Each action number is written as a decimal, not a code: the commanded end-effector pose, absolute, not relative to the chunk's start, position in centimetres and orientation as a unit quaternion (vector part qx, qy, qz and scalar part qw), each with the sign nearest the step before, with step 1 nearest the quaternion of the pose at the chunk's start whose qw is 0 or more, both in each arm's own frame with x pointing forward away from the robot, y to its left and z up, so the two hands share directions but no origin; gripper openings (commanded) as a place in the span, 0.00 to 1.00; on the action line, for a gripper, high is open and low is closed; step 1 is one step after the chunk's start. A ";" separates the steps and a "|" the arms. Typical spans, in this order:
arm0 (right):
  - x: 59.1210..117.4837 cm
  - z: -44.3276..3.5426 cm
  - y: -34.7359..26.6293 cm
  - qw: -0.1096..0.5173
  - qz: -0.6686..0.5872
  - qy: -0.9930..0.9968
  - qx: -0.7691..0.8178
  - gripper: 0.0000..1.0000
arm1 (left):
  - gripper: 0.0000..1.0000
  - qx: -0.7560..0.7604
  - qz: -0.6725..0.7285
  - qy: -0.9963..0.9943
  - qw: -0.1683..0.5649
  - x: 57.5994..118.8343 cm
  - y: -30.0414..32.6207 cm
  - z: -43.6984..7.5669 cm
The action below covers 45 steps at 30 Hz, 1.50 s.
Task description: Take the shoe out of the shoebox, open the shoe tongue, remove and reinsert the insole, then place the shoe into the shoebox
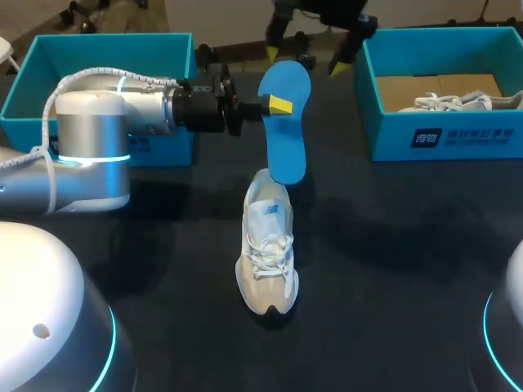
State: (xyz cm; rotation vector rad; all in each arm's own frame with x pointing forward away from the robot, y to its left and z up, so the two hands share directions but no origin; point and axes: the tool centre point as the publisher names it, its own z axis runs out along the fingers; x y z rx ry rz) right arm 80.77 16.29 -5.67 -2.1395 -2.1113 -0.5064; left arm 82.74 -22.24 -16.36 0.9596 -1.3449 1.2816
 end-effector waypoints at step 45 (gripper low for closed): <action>80.3 -10.7 8.8 0.266 -0.340 -0.629 -0.647 1.00 | 0.00 0.397 0.530 -0.557 0.501 82.7 -22.2 -16.4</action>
